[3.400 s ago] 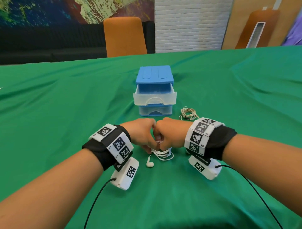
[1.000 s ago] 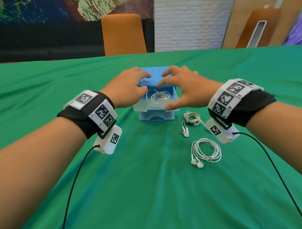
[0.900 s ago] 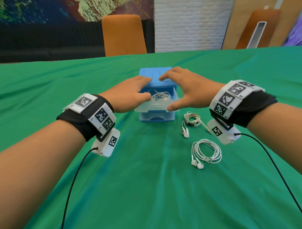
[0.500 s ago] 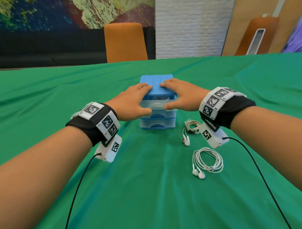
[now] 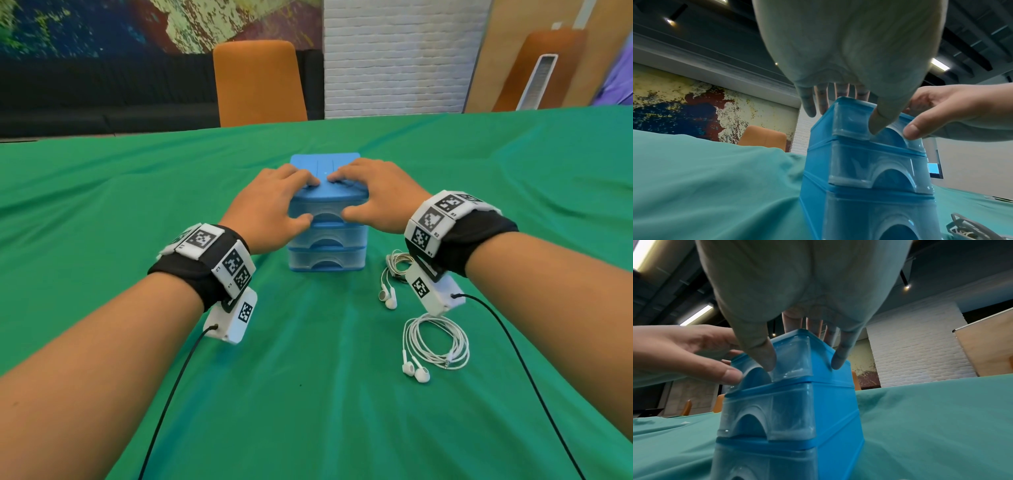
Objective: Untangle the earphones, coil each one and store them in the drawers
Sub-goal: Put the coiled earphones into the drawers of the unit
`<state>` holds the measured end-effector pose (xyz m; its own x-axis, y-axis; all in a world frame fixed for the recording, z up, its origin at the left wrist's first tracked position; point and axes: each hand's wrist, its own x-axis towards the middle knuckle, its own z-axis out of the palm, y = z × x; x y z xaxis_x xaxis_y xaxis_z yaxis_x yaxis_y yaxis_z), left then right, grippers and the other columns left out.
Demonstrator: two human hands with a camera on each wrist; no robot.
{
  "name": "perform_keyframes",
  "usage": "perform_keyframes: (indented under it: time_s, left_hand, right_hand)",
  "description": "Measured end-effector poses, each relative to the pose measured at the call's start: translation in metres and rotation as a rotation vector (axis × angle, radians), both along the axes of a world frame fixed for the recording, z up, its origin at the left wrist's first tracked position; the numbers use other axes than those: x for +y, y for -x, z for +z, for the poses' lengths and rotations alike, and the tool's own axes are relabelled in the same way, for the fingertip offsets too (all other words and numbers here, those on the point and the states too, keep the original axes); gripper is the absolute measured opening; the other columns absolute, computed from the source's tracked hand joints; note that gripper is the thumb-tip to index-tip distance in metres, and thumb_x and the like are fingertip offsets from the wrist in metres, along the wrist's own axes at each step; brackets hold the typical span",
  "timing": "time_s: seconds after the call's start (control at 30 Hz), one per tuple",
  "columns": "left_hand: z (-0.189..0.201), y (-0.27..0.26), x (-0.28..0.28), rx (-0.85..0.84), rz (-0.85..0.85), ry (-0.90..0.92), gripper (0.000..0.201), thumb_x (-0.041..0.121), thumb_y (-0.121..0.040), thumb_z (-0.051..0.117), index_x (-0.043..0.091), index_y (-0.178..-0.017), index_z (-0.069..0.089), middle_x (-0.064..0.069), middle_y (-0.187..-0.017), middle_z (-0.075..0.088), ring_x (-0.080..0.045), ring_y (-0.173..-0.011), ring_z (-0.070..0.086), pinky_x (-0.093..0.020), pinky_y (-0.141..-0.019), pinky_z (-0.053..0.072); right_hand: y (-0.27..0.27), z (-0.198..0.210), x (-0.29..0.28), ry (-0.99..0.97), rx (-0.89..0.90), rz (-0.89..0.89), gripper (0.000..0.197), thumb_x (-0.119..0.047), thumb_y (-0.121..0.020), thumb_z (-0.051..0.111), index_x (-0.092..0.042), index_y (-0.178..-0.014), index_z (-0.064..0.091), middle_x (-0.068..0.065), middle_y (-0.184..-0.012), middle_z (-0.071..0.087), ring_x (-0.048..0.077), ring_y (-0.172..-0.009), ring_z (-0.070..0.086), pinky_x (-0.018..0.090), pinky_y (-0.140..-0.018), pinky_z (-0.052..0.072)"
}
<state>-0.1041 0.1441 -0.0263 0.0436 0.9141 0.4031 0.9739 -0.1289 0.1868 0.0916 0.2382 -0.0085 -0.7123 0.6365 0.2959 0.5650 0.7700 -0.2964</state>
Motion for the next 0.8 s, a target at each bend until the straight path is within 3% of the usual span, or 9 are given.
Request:
perform_keyframes:
  time_s: [0.23,0.33,0.43,0.5,0.57,0.63,0.67,0.73,0.8]
  left_hand:
    - [0.0,-0.003,0.0,-0.034,0.012,0.013,0.05,0.033,-0.089,0.069,0.03,-0.135,0.051,0.008,-0.136,0.05,-0.022,-0.122,0.047,-0.037,-0.099,0.04]
    - [-0.002,-0.006,-0.003,-0.203,-0.027,0.016,0.048,0.025,-0.088,0.072,0.025,-0.133,0.057,0.002,-0.136,0.053,-0.018,-0.124,0.049,-0.031,-0.103,0.037]
    - [-0.012,-0.019,-0.014,-0.589,0.098,-0.183,0.027,0.014,-0.087,0.069,0.022,-0.112,0.07,-0.001,-0.122,0.059,-0.014,-0.108,0.058,-0.028,-0.093,0.044]
    - [-0.021,-0.033,-0.022,-0.9,0.233,-0.291,0.021,0.01,-0.086,0.065,0.023,-0.102,0.069,-0.002,-0.114,0.061,-0.014,-0.093,0.06,-0.028,-0.08,0.049]
    - [-0.03,-0.048,-0.028,-1.172,0.332,-0.278,0.017,0.01,-0.087,0.063,0.021,-0.099,0.062,-0.001,-0.099,0.062,-0.014,-0.079,0.057,-0.027,-0.065,0.044]
    - [-0.036,-0.061,-0.034,-1.454,0.355,-0.132,0.008,0.014,-0.093,0.058,0.019,-0.099,0.055,-0.001,-0.087,0.06,-0.014,-0.065,0.053,-0.027,-0.056,0.039]
    - [-0.037,-0.068,-0.036,-1.596,0.33,-0.023,0.003,0.019,-0.097,0.054,0.019,-0.1,0.053,-0.004,-0.086,0.061,-0.016,-0.064,0.055,-0.027,-0.056,0.04]
    - [-0.04,-0.077,-0.036,-1.817,0.257,0.149,0.012,0.03,-0.102,0.045,0.021,-0.11,0.047,-0.014,-0.097,0.068,-0.025,-0.072,0.065,-0.031,-0.061,0.047]
    - [-0.039,-0.083,-0.033,-1.937,0.221,0.161,0.023,0.035,-0.104,0.042,0.024,-0.122,0.036,-0.025,-0.116,0.067,-0.034,-0.084,0.07,-0.035,-0.066,0.054]
  right_hand:
    - [0.001,0.004,0.0,0.037,-0.017,-0.02,0.057,-0.027,-0.078,0.073,-0.028,-0.134,0.059,0.001,-0.127,0.058,0.023,-0.115,0.055,0.04,-0.102,0.043]
    - [0.0,0.005,0.0,0.085,0.007,-0.031,0.053,-0.024,-0.082,0.066,-0.028,-0.135,0.059,0.0,-0.131,0.057,0.022,-0.12,0.053,0.038,-0.105,0.042]
    - [0.003,0.006,0.0,0.111,0.047,-0.042,0.046,-0.02,-0.088,0.059,-0.027,-0.134,0.062,0.002,-0.136,0.057,0.023,-0.126,0.05,0.036,-0.109,0.037]
    - [0.005,0.005,0.001,0.124,0.059,-0.055,0.044,-0.019,-0.089,0.057,-0.027,-0.133,0.062,0.002,-0.138,0.056,0.024,-0.128,0.049,0.037,-0.11,0.036]
    - [0.005,0.004,0.001,0.144,0.075,-0.06,0.044,-0.018,-0.09,0.056,-0.028,-0.132,0.063,0.002,-0.139,0.056,0.023,-0.13,0.048,0.035,-0.111,0.035]
    - [0.004,0.004,0.0,0.159,0.09,-0.056,0.044,-0.017,-0.09,0.055,-0.027,-0.132,0.064,0.001,-0.141,0.055,0.023,-0.132,0.047,0.033,-0.111,0.034]
    - [0.004,0.004,-0.001,0.159,0.094,-0.056,0.044,-0.016,-0.09,0.055,-0.026,-0.132,0.064,0.002,-0.141,0.056,0.023,-0.132,0.047,0.033,-0.111,0.034]
    - [0.005,0.006,-0.002,0.149,0.09,-0.063,0.044,-0.016,-0.09,0.054,-0.026,-0.132,0.064,0.002,-0.141,0.056,0.023,-0.131,0.048,0.031,-0.109,0.036]
    - [0.005,0.007,-0.004,0.146,0.086,-0.074,0.044,-0.016,-0.09,0.055,-0.025,-0.132,0.064,0.002,-0.141,0.057,0.023,-0.13,0.049,0.027,-0.106,0.035]
